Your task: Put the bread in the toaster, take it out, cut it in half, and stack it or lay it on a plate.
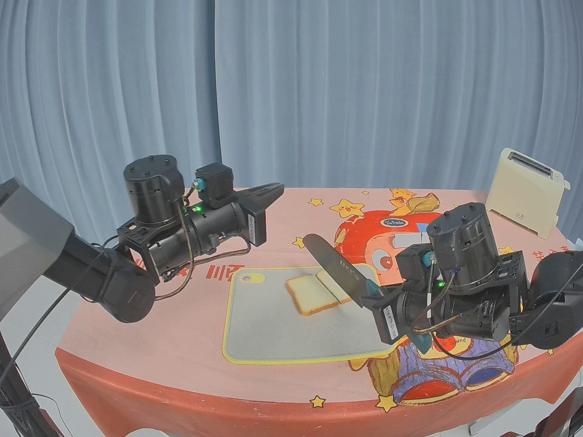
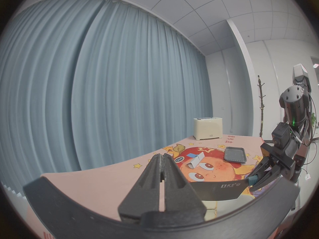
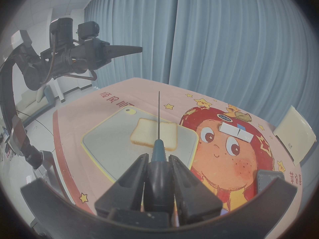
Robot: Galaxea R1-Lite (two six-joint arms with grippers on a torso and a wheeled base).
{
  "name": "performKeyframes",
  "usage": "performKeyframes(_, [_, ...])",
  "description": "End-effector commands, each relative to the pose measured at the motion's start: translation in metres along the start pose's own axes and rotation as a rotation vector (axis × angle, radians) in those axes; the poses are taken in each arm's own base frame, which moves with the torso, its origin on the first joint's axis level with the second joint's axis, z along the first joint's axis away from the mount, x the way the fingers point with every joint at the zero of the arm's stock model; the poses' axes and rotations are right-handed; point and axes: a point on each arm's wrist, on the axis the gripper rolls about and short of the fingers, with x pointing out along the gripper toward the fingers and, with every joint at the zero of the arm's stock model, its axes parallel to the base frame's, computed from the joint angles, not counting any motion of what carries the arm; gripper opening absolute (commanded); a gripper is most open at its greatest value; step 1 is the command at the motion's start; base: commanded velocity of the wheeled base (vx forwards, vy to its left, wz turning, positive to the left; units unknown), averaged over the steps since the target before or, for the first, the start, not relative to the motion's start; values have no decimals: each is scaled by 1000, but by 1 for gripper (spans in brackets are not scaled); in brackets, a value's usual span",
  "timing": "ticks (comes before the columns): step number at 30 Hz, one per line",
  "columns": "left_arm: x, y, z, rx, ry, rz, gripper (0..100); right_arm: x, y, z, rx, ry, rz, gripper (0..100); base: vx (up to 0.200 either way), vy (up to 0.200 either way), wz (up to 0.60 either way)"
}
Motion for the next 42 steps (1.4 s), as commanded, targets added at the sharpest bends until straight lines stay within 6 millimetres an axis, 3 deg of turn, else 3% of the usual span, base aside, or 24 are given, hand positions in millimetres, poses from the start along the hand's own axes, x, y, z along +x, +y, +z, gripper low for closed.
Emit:
performKeyframes(1, [-24, 7, 19, 15, -38, 66, 0, -3, -2, -2, 4, -22, -3, 0, 0, 0, 0])
performKeyframes(10, [-65, 23, 28, 15, -35, 224, 0, -11, -2, -2, 11, -79, 3, 0, 0, 0, 0])
performKeyframes(20, [-118, 32, 11, 17, -25, 428, 0, -23, -3, -4, 10, -101, -22, 0, 0, 0, 0])
performKeyframes(24, [-149, 26, -2, 19, -25, 472, 0, -25, -3, -4, 12, -104, -23, 0, 0, 0, 0])
performKeyframes(30, [-193, 11, -5, 34, -44, 524, 0, -27, -7, -4, 19, -109, -31, 0, 0, 0, 0])
performKeyframes(35, [-236, -18, -22, 15, 12, 531, 0, -26, -8, -3, 22, -110, -35, 0, 0, 0, 0])
performKeyframes(42, [-267, -34, -2, 63, -95, 574, 0, -26, -9, -3, 24, -110, -37, 0, 0, 0, 0])
